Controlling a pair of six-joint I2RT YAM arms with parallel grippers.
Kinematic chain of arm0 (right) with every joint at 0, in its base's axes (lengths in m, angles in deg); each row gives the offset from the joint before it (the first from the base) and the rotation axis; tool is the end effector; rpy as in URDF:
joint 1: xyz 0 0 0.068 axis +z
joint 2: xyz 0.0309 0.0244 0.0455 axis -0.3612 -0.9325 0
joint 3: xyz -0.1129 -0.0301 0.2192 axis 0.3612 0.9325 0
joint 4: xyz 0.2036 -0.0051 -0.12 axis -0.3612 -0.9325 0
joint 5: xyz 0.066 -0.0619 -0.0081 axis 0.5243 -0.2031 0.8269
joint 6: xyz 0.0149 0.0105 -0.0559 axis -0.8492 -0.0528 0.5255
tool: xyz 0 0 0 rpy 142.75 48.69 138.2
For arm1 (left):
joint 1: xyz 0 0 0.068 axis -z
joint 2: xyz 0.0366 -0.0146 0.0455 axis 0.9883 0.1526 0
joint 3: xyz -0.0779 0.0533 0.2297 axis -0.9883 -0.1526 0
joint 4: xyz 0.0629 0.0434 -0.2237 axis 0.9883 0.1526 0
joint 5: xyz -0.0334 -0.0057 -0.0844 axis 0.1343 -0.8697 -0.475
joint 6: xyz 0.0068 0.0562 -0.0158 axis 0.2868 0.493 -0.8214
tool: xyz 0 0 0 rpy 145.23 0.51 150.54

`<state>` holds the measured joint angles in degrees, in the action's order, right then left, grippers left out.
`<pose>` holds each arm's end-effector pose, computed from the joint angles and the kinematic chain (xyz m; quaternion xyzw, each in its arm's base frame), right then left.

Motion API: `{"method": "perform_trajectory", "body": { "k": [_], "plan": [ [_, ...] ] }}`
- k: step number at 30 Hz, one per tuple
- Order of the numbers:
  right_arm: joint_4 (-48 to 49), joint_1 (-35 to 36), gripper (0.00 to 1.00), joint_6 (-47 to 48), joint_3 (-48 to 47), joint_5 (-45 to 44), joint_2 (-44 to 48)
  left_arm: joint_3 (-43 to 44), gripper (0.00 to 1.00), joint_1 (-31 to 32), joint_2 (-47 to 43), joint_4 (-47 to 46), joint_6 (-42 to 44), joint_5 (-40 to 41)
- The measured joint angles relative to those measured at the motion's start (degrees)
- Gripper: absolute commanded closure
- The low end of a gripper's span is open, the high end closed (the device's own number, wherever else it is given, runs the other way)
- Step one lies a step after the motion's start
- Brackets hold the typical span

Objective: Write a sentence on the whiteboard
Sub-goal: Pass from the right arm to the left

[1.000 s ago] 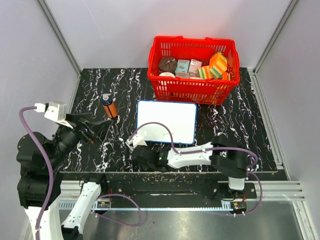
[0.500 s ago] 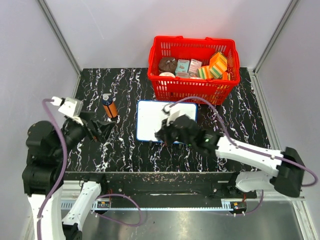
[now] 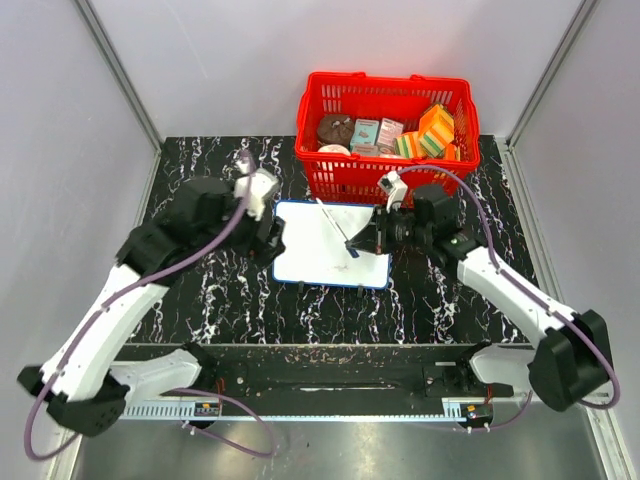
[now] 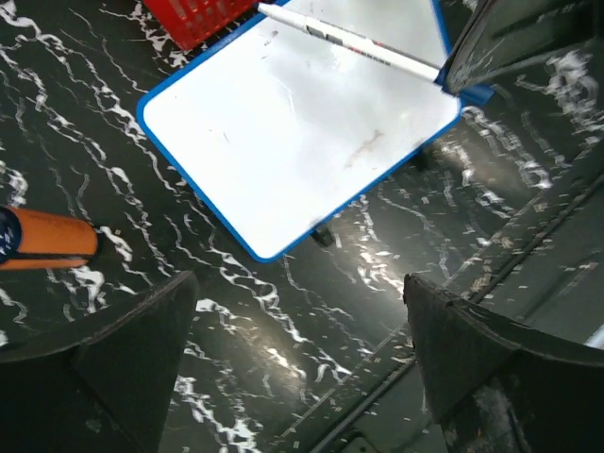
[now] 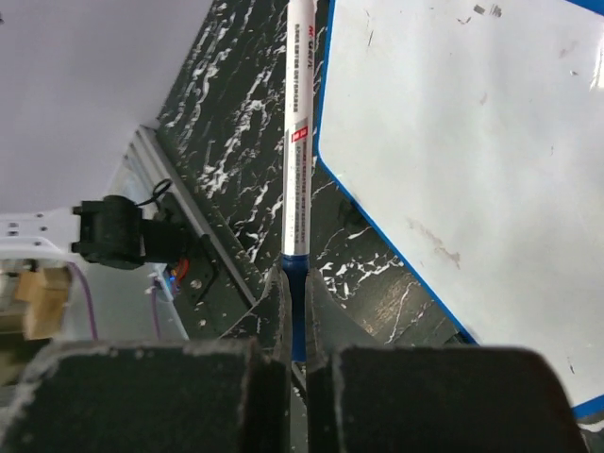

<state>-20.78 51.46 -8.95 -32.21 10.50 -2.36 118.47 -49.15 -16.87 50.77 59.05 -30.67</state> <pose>0.2138 0.1505 0.2808 -0.1937 0.8024 0.4365 0.3579 0.1394 -0.0958 0.3858 0.2937 0.8294 -0.1944 0.4337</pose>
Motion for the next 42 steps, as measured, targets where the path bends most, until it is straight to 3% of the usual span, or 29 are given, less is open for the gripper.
{"method": "perform_trajectory", "body": {
  "k": [5,11,17,24,28,34,37,39,41,42],
  "plan": [
    [-0.31,-6.88,1.0,-1.7,-2.23,14.49,-6.25,1.44,0.04,12.96,7.08,-0.94,5.64,15.43],
    [-0.04,-7.67,1.0,-3.21,-2.62,24.5,-7.17,-2.4,0.02,29.2,8.96,-10.03,21.57,29.92],
    [-0.04,-7.67,1.0,-4.22,-2.6,28.61,-4.31,-13.03,0.01,32.46,7.04,-21.24,38.95,28.98],
    [0.31,-7.67,1.0,-5.44,-1.42,31.82,1.95,-16.39,0.04,32.22,5.01,-29.05,48.19,24.15],
    [0.42,-7.67,1.0,-5.75,0.0,32.63,2.89,-15.89,0.2,31.47,6.36,-31.74,50.21,22.67],
    [0.35,-7.67,1.0,-6.29,1.07,32.85,2.99,-12.96,0.34,30.08,11.47,-32.72,52.48,21.18],
    [0.37,-7.67,1.0,-6.51,1.07,32.85,3.52,-11.85,0.48,29.2,13.25,-32.7,52.98,19.82],
    [0.39,-7.69,1.0,-6.64,1.07,32.83,4.04,-11.74,0.75,28.74,13.86,-32.68,53.18,18.99],
    [1.01,-8.04,1.0,-7.28,1.03,32.72,4.59,-11.72,0.87,28.55,14.27,-30.53,54.21,18.32],
    [1.16,-8.5,1.0,-7.45,0.98,32.57,4.94,-11.8,0.99,28.52,14.49,-28.5,54.66,18.16]
  ]
}}
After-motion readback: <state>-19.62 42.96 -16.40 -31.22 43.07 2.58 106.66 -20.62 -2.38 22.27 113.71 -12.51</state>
